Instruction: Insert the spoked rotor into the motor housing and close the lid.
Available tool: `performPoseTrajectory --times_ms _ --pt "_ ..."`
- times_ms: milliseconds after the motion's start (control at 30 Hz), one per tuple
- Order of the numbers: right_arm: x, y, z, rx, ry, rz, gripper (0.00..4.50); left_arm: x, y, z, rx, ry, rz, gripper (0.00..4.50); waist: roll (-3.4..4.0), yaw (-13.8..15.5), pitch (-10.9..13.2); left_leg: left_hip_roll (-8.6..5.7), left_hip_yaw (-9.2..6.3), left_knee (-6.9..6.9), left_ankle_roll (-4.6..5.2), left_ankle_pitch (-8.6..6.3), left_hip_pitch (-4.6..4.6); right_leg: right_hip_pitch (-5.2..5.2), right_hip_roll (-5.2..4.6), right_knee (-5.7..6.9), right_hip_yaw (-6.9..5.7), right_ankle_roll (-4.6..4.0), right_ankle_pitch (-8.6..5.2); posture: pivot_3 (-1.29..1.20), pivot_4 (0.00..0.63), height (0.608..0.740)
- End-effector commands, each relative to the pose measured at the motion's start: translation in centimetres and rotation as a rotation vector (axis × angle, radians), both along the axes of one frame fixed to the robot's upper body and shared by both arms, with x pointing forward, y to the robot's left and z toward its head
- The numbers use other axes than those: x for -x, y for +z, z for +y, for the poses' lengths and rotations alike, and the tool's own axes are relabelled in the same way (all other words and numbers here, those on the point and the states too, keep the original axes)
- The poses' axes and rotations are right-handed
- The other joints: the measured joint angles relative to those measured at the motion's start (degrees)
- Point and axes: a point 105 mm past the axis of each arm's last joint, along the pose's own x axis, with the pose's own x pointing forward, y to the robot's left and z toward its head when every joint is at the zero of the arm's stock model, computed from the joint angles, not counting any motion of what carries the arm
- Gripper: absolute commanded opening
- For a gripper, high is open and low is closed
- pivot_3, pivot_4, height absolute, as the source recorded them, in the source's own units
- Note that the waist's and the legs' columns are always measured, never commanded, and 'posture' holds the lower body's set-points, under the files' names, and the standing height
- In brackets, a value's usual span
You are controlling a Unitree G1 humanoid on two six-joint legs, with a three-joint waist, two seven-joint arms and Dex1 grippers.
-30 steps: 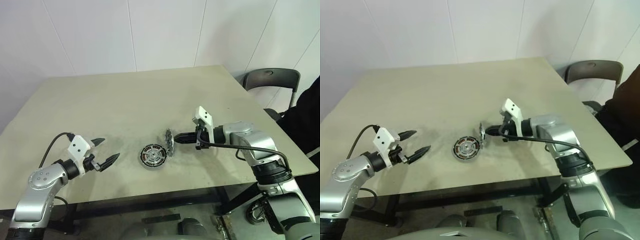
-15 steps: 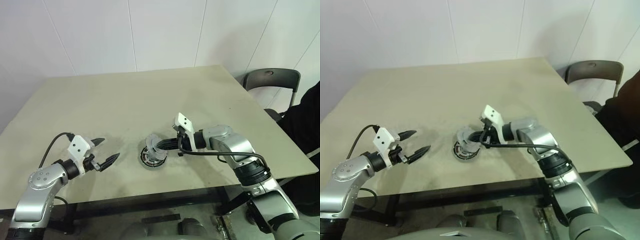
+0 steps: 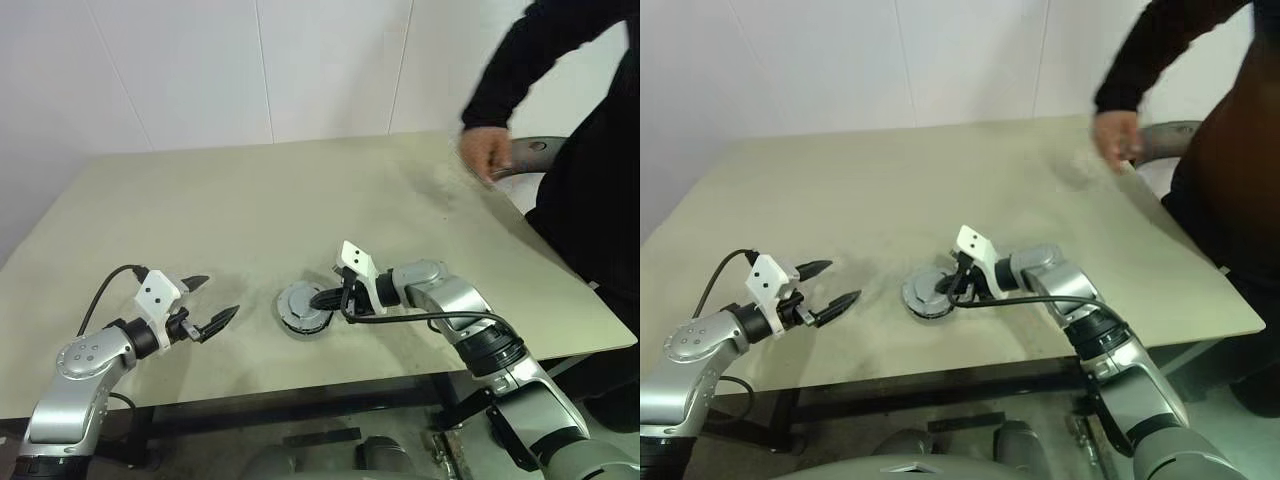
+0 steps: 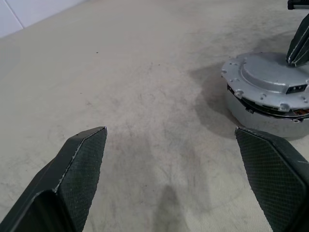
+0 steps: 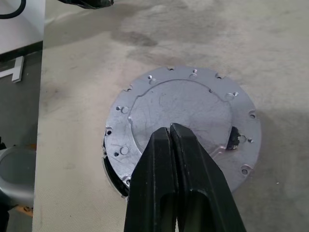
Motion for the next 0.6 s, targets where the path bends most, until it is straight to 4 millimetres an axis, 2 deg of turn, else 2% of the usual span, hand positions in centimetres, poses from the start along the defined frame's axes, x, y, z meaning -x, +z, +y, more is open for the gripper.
performPoseTrajectory --times_ms 33,167,333,600 --pt "-0.5 3.4 -0.4 -0.083 0.0 -0.059 0.07 -0.4 1.3 -0.1 -0.004 -0.007 -0.054 4.5 0.0 0.0 0.0 0.0 0.0 0.0 0.0 0.0 0.0 0.0 0.0 0.0 0.0 0.0 0.0 0.0 0.0 0.74" --pt "-0.7 5.6 -3.1 -0.084 -0.013 -0.081 0.07 -0.5 1.3 -0.1 -0.002 -0.011 -0.053 4.5 0.0 0.18 0.0 -0.02 -0.02 0.01 0.0 0.0 -0.04 0.0 -0.02 -0.03 -0.01 0.0 0.0 0.0 0.0 0.74" --pt "-1.1 6.4 -5.8 -0.043 -0.057 -0.105 0.07 -0.7 1.2 -0.1 0.009 -0.007 -0.048 4.5 0.0 -0.1 0.0 0.02 0.0 -0.03 0.01 -0.01 0.0 0.02 -0.01 -0.06 -0.02 0.0 0.0 0.0 0.0 0.74" --pt "-0.7 7.3 -8.7 -0.003 -0.091 -0.111 0.07 -0.8 1.2 0.2 0.051 0.018 -0.042 4.5 -0.02 0.11 0.01 0.01 0.01 0.0 0.02 -0.01 -0.06 0.03 -0.04 -0.11 -0.02 0.01 0.0 0.0 0.0 0.74"
